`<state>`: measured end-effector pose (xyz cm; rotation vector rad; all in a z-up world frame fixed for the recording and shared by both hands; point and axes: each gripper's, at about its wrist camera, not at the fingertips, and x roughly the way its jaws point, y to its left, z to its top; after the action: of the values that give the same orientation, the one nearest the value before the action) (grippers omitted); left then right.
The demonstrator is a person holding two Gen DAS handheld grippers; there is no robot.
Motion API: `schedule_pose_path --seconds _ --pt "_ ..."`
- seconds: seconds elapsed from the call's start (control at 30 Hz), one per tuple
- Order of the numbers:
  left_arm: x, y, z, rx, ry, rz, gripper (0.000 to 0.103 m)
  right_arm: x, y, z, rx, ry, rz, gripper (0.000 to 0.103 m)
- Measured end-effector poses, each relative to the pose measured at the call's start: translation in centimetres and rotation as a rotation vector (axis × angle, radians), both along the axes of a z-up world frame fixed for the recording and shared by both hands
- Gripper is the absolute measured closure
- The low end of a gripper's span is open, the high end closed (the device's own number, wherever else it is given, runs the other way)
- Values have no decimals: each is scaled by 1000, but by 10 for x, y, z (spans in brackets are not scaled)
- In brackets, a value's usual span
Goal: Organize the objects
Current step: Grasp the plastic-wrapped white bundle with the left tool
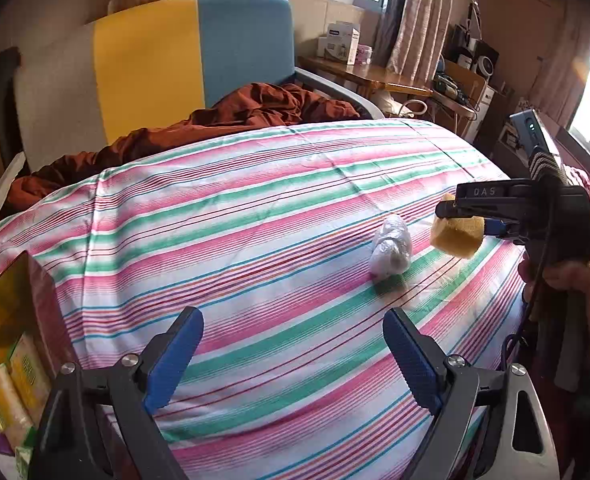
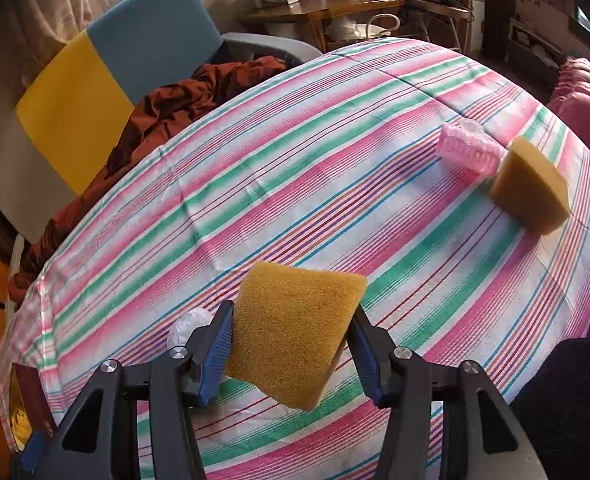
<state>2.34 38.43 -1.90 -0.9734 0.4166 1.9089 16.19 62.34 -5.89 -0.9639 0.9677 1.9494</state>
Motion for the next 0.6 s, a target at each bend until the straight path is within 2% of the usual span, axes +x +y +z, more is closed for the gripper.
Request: schedule_pose_path --seconds 0.13,0.37,0.53,0.6 --pt "2 34 -11 -14 -22 -70 23 8 8 -2 -58 76 -18 48" --pt "9 92 -24 -42 -46 -205 23 11 11 2 -66 124 -36 48" --pt "15 131 -35 -69 -44 -264 23 16 11 5 -55 141 -43 48" --pt "15 145 -46 -98 -46 -284 30 11 12 5 -48 137 -41 48"
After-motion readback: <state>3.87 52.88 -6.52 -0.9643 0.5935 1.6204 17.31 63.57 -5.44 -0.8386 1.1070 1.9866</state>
